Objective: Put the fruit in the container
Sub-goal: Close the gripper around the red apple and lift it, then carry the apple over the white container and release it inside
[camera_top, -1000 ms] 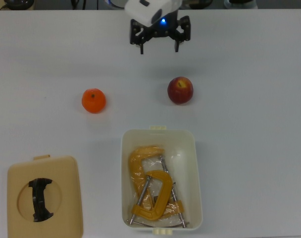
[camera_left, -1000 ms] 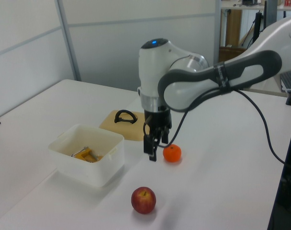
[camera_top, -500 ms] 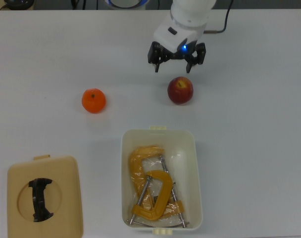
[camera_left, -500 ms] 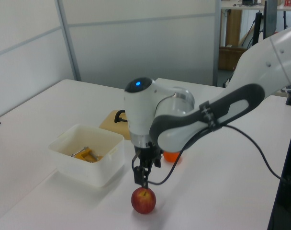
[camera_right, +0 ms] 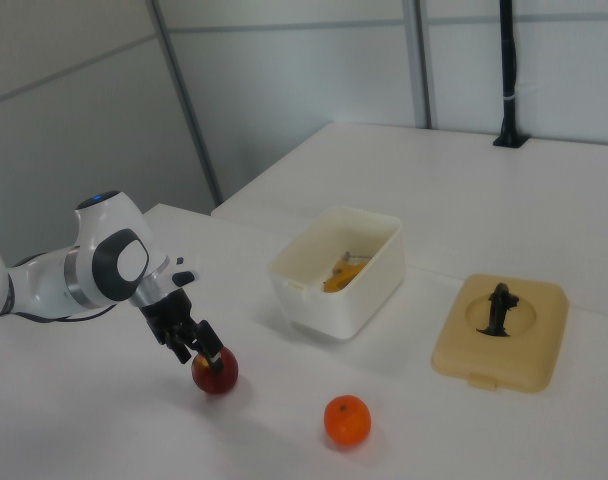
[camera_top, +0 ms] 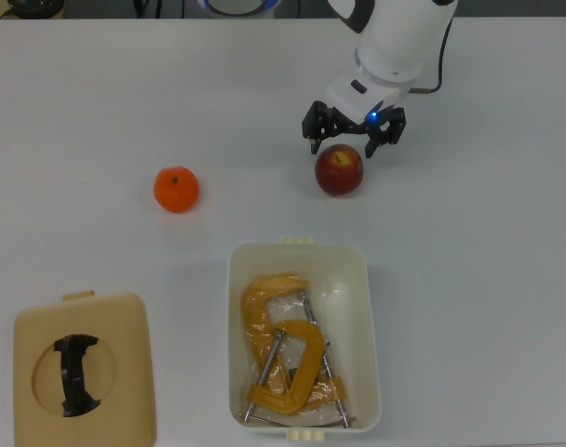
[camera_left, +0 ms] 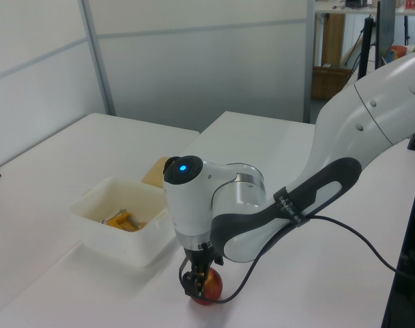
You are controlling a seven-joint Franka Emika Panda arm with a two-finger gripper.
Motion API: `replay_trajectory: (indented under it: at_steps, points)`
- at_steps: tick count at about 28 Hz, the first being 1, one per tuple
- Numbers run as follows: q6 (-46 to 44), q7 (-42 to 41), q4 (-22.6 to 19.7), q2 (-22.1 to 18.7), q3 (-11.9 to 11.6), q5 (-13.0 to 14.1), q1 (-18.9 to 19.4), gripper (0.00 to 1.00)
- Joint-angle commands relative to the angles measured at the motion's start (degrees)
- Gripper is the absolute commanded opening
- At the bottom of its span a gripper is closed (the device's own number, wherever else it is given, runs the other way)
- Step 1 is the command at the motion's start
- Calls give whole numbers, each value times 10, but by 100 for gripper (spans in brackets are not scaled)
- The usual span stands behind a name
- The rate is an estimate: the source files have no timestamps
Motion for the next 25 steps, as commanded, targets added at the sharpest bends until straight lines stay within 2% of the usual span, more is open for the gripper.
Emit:
replay_trajectory:
  at_steps: [1,12,14,16,17,18,25]
  points:
    - [13,16,-2,-1,-2,-12,0,100]
    - [23,16,6,31,-2,-15,-1,99]
    - [24,20,9,34,-2,-18,-1,88]
    - [24,28,10,39,-2,-25,-1,48]
    - [24,34,13,39,-2,-25,-1,9]
    - [24,39,19,39,-2,-25,-1,0]
    - [20,51,58,16,-5,-21,-8,0]
